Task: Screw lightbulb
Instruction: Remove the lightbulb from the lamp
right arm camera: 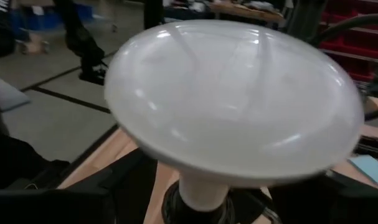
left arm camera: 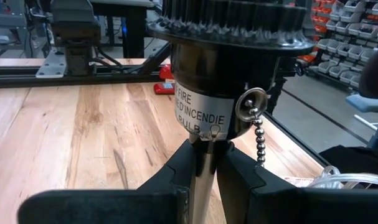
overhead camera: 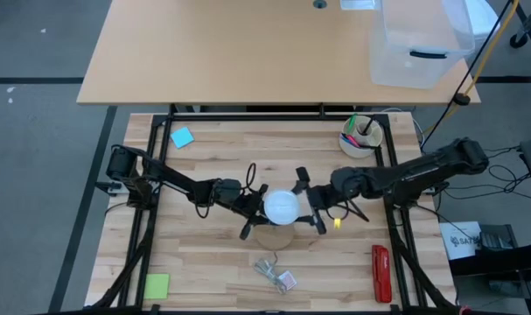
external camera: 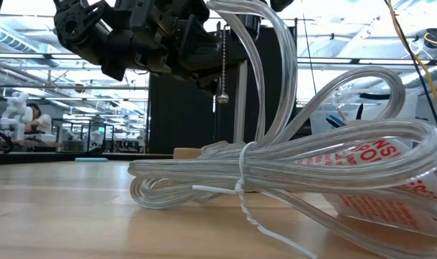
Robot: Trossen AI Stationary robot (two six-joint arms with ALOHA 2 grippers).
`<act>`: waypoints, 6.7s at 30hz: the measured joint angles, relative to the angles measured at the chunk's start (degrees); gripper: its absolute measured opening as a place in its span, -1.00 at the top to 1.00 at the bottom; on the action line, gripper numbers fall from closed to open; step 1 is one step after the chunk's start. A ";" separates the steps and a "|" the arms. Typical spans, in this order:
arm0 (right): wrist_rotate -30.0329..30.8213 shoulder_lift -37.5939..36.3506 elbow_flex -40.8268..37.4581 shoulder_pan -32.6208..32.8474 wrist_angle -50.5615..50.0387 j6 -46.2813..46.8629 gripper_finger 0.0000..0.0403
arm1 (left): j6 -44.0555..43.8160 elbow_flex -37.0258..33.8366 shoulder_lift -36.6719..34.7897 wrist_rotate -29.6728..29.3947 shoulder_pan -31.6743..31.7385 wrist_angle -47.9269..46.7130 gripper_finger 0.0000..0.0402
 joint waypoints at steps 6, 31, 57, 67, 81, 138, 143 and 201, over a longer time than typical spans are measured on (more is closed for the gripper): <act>9.41 -0.88 0.00 5.14 -3.36 1.54 -0.35 | 0.17 -0.02 0.00 -0.07 0.00 -0.10 0.76; 71.20 7.22 -0.02 27.01 -2.72 18.39 -0.33 | -0.68 0.00 0.07 -18.43 -2.99 0.28 0.76; 70.76 27.17 -0.07 18.76 48.32 -0.87 -0.29 | -1.69 -0.03 0.04 -24.65 -3.19 0.24 0.76; 70.35 27.17 1.08 15.10 49.46 -1.86 -0.28 | -1.70 -0.02 0.04 -25.00 -3.17 0.26 0.76; 60.13 25.69 1.79 12.87 41.44 1.29 0.05 | -1.33 -0.07 0.04 -23.98 -3.10 0.17 0.76; -10.72 9.70 1.73 -6.98 9.61 -3.00 0.29 | 1.38 0.11 0.04 -3.44 -1.20 -2.23 0.76; -16.89 9.70 1.66 -8.79 10.41 -3.26 0.29 | 1.54 0.11 0.02 -1.69 -0.45 -2.29 0.76; 25.64 -8.25 1.88 7.63 -22.33 6.94 -0.30 | 3.58 -0.04 0.02 2.72 1.60 -3.34 0.76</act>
